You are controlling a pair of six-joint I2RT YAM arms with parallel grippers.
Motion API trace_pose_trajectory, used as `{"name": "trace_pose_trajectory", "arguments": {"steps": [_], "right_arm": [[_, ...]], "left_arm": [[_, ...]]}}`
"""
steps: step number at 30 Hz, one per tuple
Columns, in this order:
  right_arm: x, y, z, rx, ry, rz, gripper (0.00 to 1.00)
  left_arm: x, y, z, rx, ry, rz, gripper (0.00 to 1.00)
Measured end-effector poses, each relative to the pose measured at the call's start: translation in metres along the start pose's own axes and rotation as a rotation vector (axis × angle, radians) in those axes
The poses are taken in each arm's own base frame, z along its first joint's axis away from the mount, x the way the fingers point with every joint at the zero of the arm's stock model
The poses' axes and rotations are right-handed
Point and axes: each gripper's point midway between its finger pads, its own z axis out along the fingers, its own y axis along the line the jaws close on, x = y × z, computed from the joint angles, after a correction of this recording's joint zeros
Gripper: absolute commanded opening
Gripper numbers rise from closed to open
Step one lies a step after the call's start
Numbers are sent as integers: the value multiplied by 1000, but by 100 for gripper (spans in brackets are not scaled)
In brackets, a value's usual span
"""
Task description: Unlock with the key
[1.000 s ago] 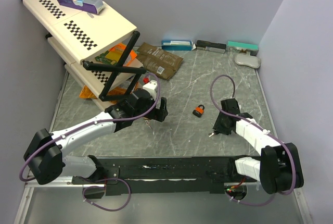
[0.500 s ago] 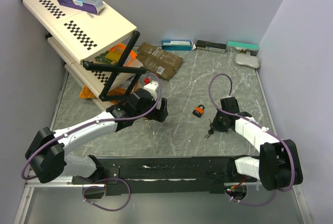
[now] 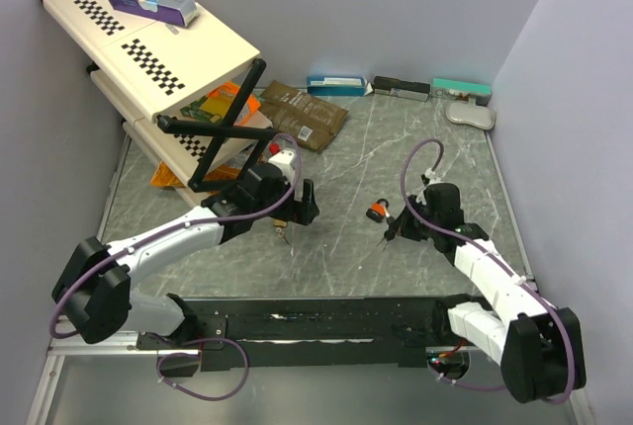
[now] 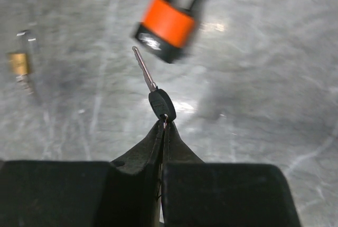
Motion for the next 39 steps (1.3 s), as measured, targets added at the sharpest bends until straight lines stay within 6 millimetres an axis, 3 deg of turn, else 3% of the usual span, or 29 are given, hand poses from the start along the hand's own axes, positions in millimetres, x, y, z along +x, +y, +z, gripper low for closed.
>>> {"name": "trace_pose_trajectory", "arguments": {"steps": [5, 14, 20, 23, 27, 37, 39], "right_arm": [[-8, 32, -8, -133, -52, -73, 0], [21, 114, -15, -404, -22, -264, 0], [15, 142, -20, -520, -50, -259, 0], [12, 153, -25, -570, -66, -261, 0], [13, 160, -29, -604, -69, -266, 0], [10, 165, -33, -630, -84, -273, 0], [10, 165, -32, -629, -83, -272, 0]], "left_arm": [[-11, -1, -1, 55, -32, -66, 97], [-35, -48, -4, 301, -83, -147, 94], [-37, -62, -3, 412, -79, -217, 86], [-33, -65, 3, 440, -54, -243, 77], [-25, -69, 10, 468, -21, -271, 56], [-24, -77, 12, 520, -2, -308, 26], [-23, -78, 13, 526, 1, -308, 14]]}}
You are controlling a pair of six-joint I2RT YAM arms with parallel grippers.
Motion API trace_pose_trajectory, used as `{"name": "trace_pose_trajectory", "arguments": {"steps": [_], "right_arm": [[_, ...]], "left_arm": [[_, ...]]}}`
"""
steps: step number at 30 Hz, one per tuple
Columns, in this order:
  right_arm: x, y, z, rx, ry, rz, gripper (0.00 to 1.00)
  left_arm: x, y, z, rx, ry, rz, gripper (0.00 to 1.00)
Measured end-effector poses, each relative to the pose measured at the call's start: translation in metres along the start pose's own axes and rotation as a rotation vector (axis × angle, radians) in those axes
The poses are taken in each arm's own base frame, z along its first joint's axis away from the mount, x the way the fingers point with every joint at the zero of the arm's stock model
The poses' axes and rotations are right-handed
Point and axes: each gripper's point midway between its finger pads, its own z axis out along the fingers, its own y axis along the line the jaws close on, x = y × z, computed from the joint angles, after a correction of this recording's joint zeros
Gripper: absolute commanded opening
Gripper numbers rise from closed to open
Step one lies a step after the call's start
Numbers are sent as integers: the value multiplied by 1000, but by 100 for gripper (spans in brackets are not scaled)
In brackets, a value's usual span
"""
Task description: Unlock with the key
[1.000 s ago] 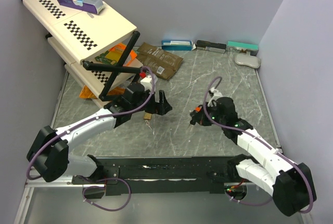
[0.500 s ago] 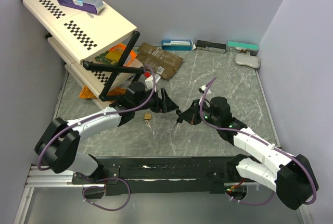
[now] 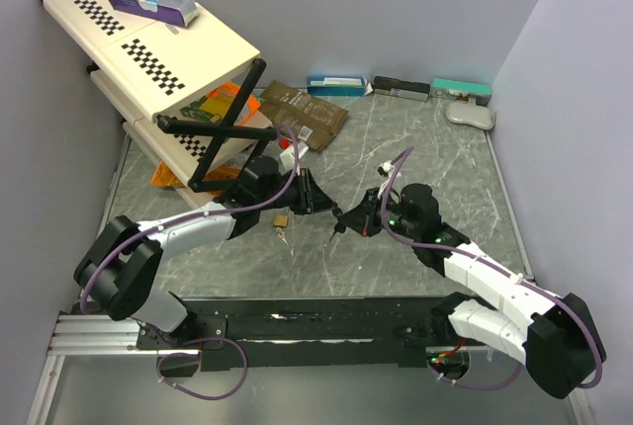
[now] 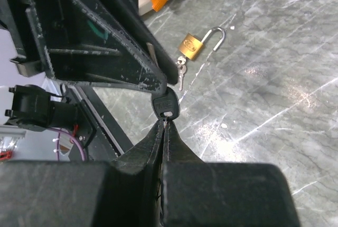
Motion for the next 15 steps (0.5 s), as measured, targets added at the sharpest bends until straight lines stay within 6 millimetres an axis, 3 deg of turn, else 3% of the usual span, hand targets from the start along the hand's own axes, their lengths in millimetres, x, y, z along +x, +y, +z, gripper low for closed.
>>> {"name": "trace_pose_trajectory", "arguments": {"steps": [2, 6, 8, 12, 15], "right_arm": [[1, -1, 0, 2, 3, 1, 0], [3, -3, 1, 8, 10, 5, 0], [3, -3, 2, 9, 10, 8, 9], [4, -3, 1, 7, 13, 14, 50], [4, 0, 0, -7, 14, 6, 62]], "left_arm": [[0, -2, 1, 12, 3, -9, 1], [0, -5, 1, 29, 3, -8, 1], [0, -6, 1, 32, 7, -7, 1], [3, -5, 0, 36, 16, 19, 1], [9, -4, -1, 52, 44, 57, 1]]}}
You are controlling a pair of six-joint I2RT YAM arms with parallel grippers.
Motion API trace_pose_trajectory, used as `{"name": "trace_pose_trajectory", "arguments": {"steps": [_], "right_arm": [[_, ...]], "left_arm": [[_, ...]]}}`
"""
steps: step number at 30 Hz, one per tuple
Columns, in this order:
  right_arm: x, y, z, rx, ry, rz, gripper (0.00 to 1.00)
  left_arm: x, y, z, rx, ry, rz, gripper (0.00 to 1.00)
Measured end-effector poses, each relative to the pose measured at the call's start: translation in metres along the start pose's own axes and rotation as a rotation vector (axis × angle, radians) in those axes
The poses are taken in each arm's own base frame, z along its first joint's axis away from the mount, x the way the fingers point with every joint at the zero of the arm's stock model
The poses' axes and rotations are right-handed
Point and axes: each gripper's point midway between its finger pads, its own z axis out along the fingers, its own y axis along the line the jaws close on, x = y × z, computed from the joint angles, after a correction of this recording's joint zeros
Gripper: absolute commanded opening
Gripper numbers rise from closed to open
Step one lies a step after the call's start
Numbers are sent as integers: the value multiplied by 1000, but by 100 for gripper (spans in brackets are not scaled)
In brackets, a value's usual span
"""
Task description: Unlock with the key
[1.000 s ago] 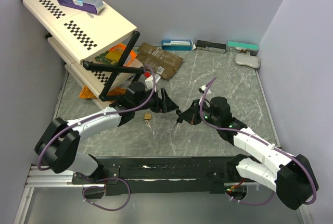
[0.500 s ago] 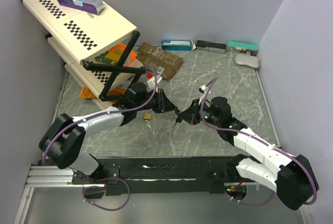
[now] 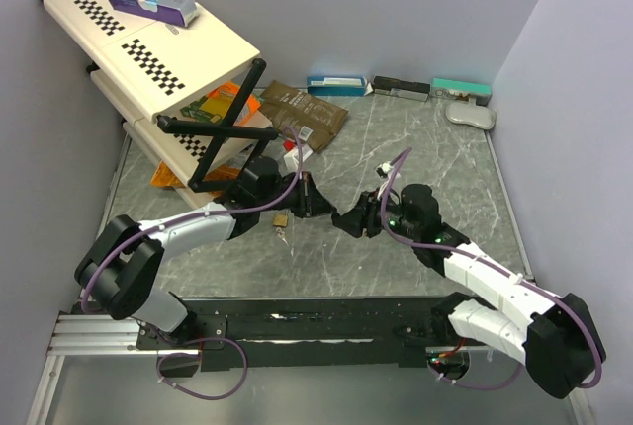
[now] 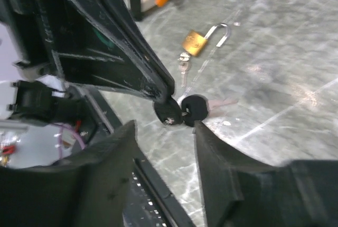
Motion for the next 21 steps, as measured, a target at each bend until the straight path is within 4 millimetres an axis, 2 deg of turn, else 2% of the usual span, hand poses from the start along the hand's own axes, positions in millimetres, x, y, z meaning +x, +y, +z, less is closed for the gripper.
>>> {"name": "trace_pose_trajectory", "arguments": {"steps": [4, 8, 16, 21], "right_arm": [[-5, 9, -8, -55, -8, -20, 65], [-10, 18, -15, -100, -23, -47, 63], [4, 33, -18, -214, 20, -58, 52], [4, 46, -16, -296, 36, -57, 43]], "left_arm": [[9, -2, -4, 35, 52, 52, 1], [15, -6, -12, 79, 86, 82, 1], [18, -26, -26, 203, 124, 123, 1], [21, -33, -29, 245, 143, 134, 1]]}}
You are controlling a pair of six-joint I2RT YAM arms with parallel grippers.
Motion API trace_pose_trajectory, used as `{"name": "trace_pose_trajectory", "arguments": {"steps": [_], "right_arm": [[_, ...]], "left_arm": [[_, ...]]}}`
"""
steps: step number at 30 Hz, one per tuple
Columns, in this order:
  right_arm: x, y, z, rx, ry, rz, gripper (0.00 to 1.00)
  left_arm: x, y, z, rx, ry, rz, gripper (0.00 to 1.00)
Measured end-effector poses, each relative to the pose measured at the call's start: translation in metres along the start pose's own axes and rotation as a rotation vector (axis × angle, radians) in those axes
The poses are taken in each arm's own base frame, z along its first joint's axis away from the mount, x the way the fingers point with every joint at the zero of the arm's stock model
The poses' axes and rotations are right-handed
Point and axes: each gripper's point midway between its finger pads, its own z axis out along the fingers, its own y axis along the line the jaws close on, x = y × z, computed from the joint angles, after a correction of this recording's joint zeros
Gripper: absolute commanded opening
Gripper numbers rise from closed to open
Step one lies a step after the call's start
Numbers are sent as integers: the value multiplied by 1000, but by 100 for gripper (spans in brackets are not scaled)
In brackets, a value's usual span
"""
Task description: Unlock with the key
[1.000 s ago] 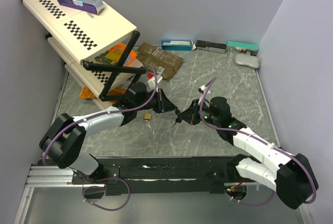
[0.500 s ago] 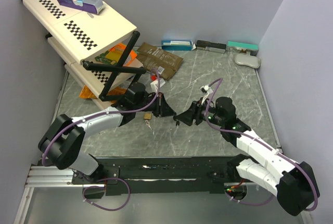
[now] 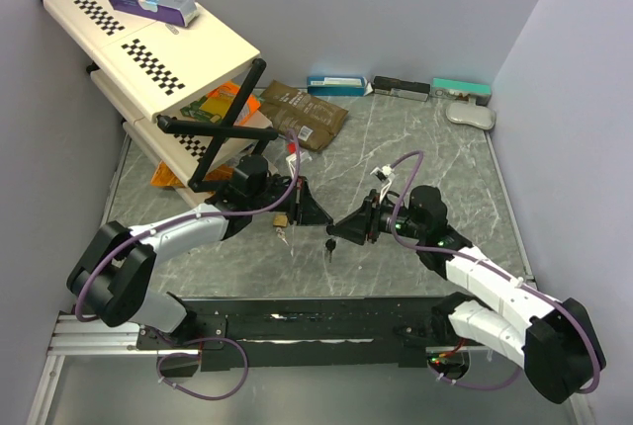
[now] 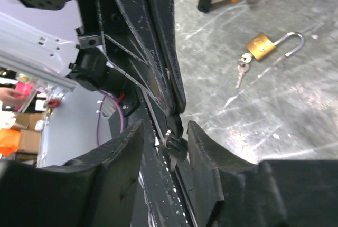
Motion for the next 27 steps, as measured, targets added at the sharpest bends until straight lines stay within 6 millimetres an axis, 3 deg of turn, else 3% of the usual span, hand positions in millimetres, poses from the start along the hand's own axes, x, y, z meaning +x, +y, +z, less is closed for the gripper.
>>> {"name": "trace_pose_trajectory", "arguments": {"steps": [8, 19, 27], "right_arm": [[2, 4, 6, -40, 10, -1, 33], [10, 5, 10, -58, 40, 12, 29], [10, 4, 10, -61, 35, 10, 0]], "left_arm": [[1, -5, -1, 28, 11, 6, 1], [0, -7, -1, 39, 7, 14, 1], [0, -9, -1, 51, 12, 14, 1]]}}
